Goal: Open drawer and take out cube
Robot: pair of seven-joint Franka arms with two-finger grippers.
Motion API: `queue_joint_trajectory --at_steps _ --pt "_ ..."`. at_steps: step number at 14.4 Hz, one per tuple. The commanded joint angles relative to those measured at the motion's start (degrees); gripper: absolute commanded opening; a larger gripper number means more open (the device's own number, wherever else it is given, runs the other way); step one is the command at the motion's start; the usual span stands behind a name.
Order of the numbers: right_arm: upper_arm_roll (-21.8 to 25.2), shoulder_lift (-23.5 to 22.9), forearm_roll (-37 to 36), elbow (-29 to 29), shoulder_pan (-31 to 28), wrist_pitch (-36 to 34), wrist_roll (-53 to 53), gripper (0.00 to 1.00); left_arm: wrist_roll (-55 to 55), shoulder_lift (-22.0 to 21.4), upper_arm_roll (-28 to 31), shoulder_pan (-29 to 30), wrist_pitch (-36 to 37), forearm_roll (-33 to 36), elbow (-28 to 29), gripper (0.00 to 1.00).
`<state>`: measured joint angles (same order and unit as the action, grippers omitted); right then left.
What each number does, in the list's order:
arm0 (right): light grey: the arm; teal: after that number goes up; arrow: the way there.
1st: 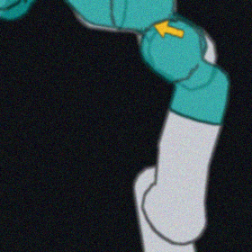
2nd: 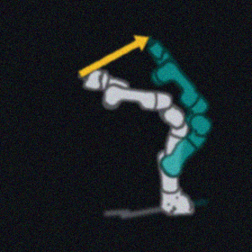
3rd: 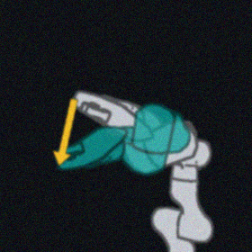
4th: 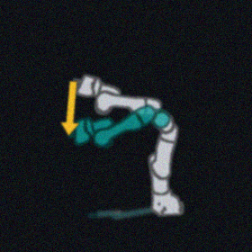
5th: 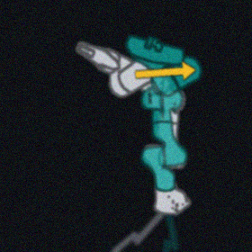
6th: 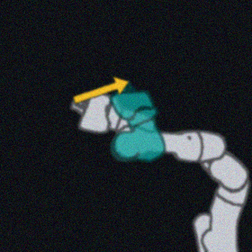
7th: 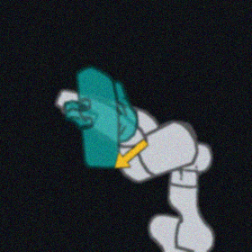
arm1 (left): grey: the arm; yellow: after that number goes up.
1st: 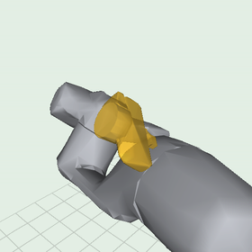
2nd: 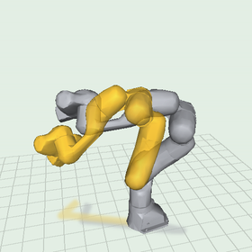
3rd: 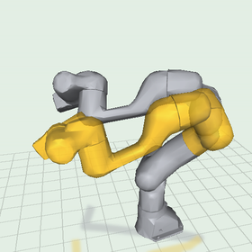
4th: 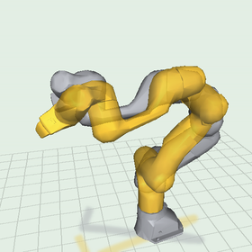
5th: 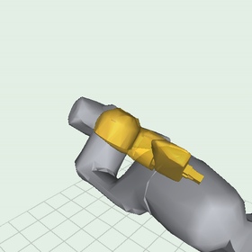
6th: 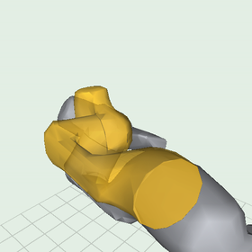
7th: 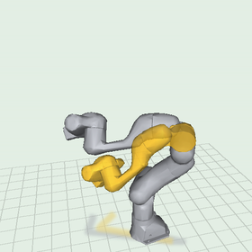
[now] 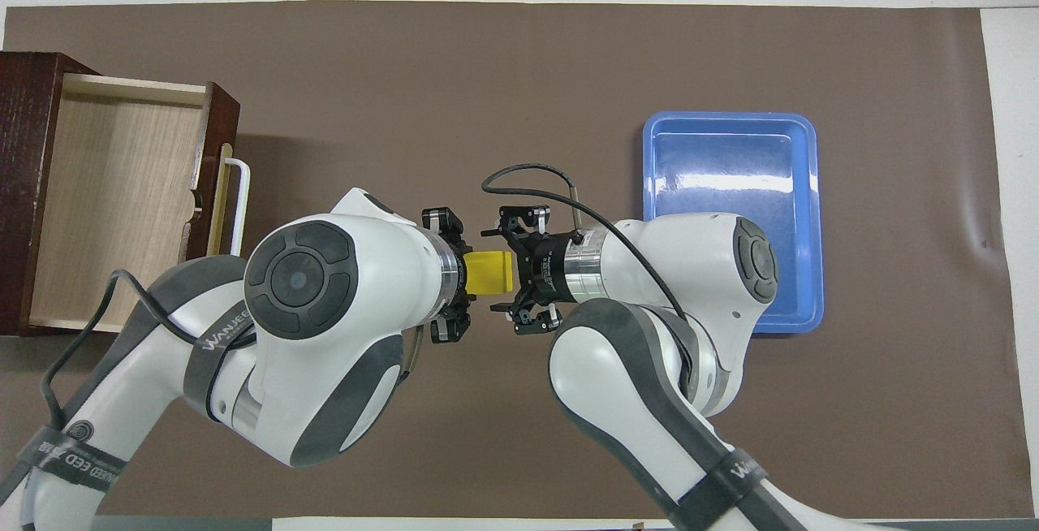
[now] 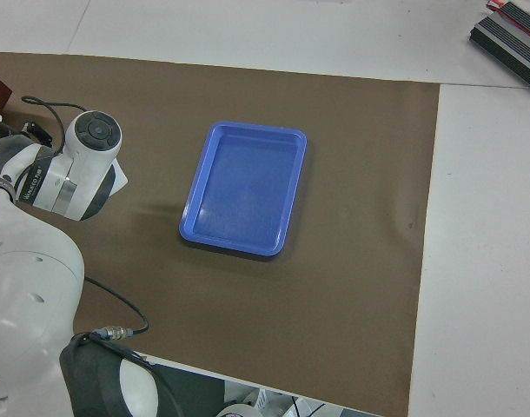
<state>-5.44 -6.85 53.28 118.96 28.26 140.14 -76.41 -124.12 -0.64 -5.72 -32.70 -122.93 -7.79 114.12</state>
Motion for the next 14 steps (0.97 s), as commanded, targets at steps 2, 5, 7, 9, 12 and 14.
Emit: queue_joint_trajectory --at_steps 2,5,7,9,12,14 --pt "-0.2 0.1 4.1 0.3 -0.2 1.1 -0.6 0.00 -0.7 -0.5 0.9 -1.1 -1.4 1.1 1.1 0.00" --pt "-0.1 -0.4 4.3 -1.1 -0.7 0.7 -0.3 0.00 -0.6 -0.5 0.9 -1.1 -1.4 1.1 1.1 0.00" --pt "-0.1 -0.7 4.3 -2.1 -0.8 0.7 -0.2 0.00 -0.3 -0.4 0.9 -0.7 -1.3 1.1 1.1 0.16" --pt "-0.1 -1.0 4.3 -2.5 -1.1 0.4 -0.2 0.00 0.7 -0.3 1.0 -0.4 -0.9 3.6 0.5 1.00" --pt "-0.1 -1.4 4.3 -4.3 -3.7 -2.2 -0.2 0.00 7.7 -0.3 1.3 6.1 0.4 5.7 0.5 1.00" --pt "-0.1 -1.5 4.1 -5.8 -8.5 -6.2 -0.1 0.00 18.0 -0.3 1.3 13.4 0.9 5.7 1.1 1.00"
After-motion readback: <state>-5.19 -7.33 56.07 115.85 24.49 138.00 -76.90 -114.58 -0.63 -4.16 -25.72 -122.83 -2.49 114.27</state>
